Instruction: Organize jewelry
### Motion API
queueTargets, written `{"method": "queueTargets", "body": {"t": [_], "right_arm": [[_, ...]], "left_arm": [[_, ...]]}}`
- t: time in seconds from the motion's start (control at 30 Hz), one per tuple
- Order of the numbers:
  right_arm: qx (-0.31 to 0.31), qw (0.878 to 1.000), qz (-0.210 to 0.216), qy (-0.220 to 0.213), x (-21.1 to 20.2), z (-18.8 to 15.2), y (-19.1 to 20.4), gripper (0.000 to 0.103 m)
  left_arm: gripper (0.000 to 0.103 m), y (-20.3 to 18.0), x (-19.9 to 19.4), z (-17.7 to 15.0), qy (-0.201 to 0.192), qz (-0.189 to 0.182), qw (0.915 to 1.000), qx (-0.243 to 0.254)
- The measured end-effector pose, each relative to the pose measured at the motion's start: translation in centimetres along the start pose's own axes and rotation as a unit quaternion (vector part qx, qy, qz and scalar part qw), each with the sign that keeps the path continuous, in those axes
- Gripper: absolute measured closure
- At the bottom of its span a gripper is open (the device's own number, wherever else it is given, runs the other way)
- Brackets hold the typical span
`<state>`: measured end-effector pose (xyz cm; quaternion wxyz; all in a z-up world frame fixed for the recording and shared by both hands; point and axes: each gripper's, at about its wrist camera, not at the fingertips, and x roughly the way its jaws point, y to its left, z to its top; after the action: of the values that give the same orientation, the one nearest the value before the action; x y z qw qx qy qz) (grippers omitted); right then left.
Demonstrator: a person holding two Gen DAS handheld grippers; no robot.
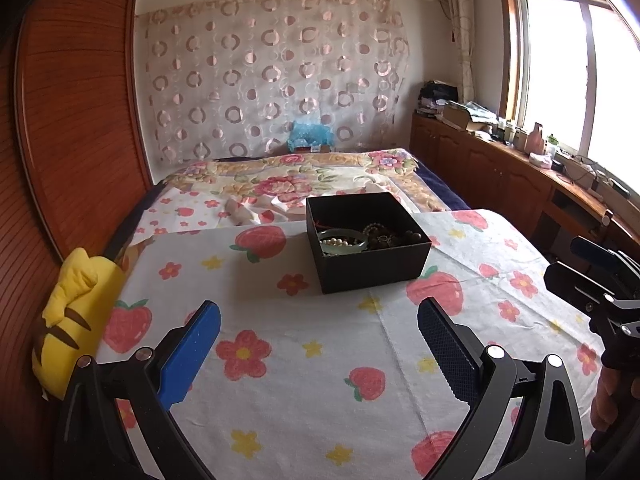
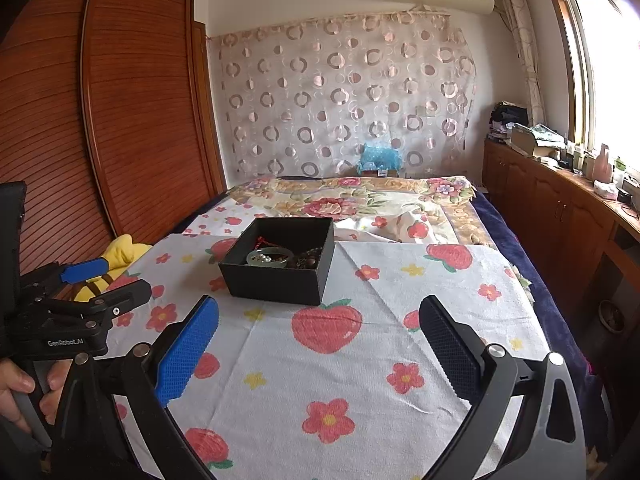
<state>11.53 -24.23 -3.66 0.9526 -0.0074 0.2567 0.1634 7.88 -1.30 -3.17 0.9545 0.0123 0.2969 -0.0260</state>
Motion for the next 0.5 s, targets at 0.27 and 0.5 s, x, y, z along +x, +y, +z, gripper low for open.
{"method": "queueTargets", "body": {"t": [0.27, 0.5], "right_arm": [[0.003, 1.000, -0.004, -0.003, -0.09, -0.05, -0.07, 0.002], [0.004, 1.000, -0.007, -0.005, -0.22, -0.25, -0.22, 0.002]], "left_arm": [[0.008, -0.24, -0.20, 0.08, -0.002, -0.001, 1.0000, -0.001], [0.008, -0.55, -0.44, 0.12, -0.004, -0.002, 1.0000, -0.001]]}}
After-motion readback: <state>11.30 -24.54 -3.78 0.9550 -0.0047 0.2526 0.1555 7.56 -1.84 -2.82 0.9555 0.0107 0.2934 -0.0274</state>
